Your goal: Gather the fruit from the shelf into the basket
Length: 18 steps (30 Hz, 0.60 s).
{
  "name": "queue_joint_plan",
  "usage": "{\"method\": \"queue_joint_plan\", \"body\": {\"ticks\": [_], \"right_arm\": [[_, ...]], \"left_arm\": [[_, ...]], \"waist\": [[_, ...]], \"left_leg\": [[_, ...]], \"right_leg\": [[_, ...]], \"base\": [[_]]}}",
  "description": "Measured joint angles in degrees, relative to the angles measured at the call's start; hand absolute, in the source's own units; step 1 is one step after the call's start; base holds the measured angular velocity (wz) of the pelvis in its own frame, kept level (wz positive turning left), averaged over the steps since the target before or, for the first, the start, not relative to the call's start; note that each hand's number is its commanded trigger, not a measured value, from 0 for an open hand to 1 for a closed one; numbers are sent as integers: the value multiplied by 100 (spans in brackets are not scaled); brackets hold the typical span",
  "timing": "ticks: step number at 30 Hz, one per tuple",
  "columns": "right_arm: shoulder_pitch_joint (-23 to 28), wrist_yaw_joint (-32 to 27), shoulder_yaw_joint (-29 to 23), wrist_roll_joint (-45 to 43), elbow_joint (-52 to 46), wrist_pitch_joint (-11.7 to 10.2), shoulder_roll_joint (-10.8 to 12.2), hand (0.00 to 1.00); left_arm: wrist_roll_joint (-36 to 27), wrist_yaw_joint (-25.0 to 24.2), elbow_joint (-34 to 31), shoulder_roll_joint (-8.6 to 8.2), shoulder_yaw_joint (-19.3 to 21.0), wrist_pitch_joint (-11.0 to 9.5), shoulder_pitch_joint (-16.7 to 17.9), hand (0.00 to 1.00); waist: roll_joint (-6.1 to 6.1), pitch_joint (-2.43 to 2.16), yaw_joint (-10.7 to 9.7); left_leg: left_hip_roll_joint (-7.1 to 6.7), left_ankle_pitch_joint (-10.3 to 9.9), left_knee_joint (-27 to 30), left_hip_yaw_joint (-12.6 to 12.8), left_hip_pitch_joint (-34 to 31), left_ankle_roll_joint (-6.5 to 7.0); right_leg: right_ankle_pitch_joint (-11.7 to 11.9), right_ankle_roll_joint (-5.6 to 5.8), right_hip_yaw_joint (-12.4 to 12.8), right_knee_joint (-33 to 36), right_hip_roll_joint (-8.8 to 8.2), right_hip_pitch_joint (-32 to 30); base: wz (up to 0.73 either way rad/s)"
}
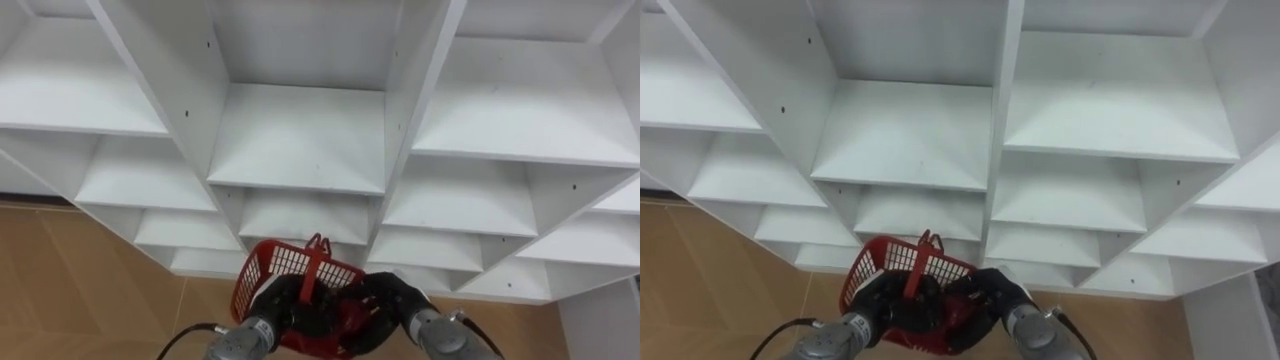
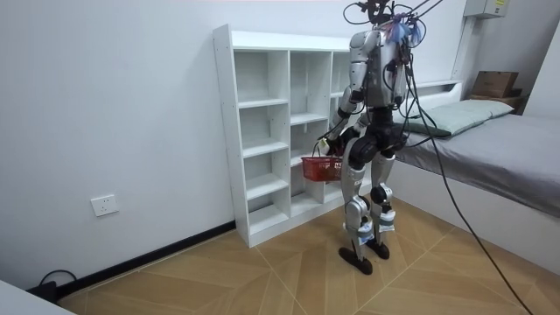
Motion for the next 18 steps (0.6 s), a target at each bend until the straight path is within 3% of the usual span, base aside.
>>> {"method": "queue_joint_plan", "body": {"ticks": [18], "right_arm": [[-112, 486, 110, -10, -13, -58, 137, 0]], "left_arm": [[-1, -202, 26, -27, -53, 0, -134, 100]], "waist": [[0, 1, 89]], "left_leg": [[-1, 0, -6, -20, -5, 0]], "right_leg": [[0, 0, -20, 8, -2, 0]], "base": [[0]]}}
